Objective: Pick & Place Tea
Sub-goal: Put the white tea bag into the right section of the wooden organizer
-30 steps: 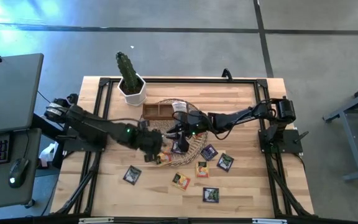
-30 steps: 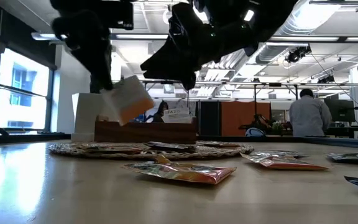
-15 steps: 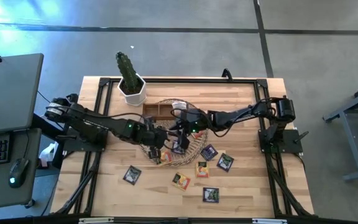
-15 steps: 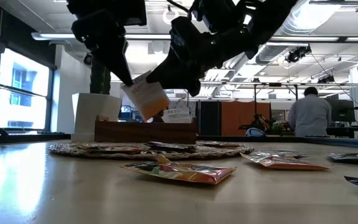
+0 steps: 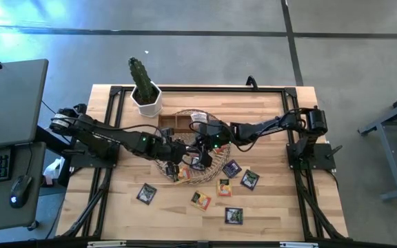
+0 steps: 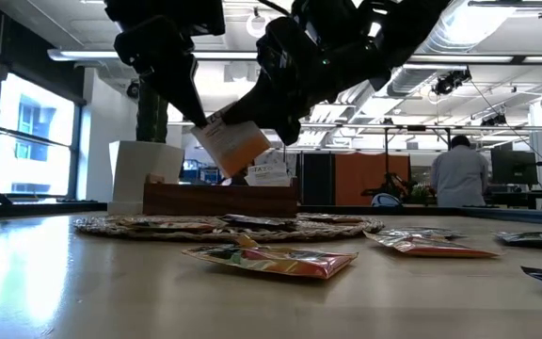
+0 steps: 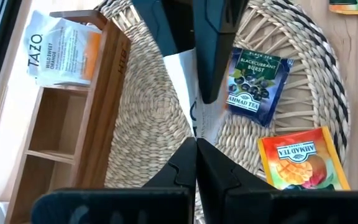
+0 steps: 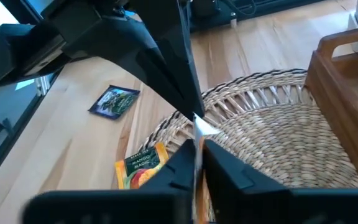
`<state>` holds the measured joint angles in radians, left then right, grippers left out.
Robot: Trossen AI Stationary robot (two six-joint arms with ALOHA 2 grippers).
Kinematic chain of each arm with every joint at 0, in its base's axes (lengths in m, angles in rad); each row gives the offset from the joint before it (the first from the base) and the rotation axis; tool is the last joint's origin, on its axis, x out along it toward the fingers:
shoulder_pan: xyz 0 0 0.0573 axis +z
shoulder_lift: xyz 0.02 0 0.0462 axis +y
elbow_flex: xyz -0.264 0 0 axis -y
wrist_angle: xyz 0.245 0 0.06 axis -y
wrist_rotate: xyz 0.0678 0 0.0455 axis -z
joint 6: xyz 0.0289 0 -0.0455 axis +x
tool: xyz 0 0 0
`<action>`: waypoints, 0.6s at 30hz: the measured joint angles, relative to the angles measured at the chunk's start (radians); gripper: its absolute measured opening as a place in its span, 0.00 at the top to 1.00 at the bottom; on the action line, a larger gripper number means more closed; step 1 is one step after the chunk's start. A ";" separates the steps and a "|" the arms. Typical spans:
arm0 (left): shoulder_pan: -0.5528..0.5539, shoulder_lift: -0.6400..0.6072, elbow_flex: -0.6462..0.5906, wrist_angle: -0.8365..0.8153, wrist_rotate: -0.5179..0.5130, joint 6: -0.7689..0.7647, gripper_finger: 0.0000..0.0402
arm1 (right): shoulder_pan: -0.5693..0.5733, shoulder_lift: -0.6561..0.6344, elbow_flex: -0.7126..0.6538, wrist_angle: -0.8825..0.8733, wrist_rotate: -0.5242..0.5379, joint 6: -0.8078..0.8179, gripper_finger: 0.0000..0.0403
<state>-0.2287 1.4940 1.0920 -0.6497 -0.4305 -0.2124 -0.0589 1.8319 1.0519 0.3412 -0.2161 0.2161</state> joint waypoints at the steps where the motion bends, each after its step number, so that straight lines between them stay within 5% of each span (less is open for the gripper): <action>1: 0.000 0.000 0.000 0.001 0.000 0.003 1.00 | 0.000 0.000 0.000 0.000 0.000 0.000 0.97; 9: 0.000 0.009 0.001 0.001 -0.005 0.007 0.97 | 0.000 0.001 0.000 -0.009 -0.019 -0.014 0.99; 15: 0.000 0.009 0.001 0.001 -0.027 0.007 0.80 | 0.000 0.001 0.000 -0.039 -0.005 0.020 0.99; 18: 0.000 0.009 0.001 -0.001 -0.102 -0.005 0.72 | -0.004 0.001 0.000 -0.069 0.093 0.020 0.99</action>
<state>-0.2287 1.5028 1.0931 -0.6506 -0.5328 -0.2176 -0.0625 1.8328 1.0515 0.2727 -0.1234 0.2357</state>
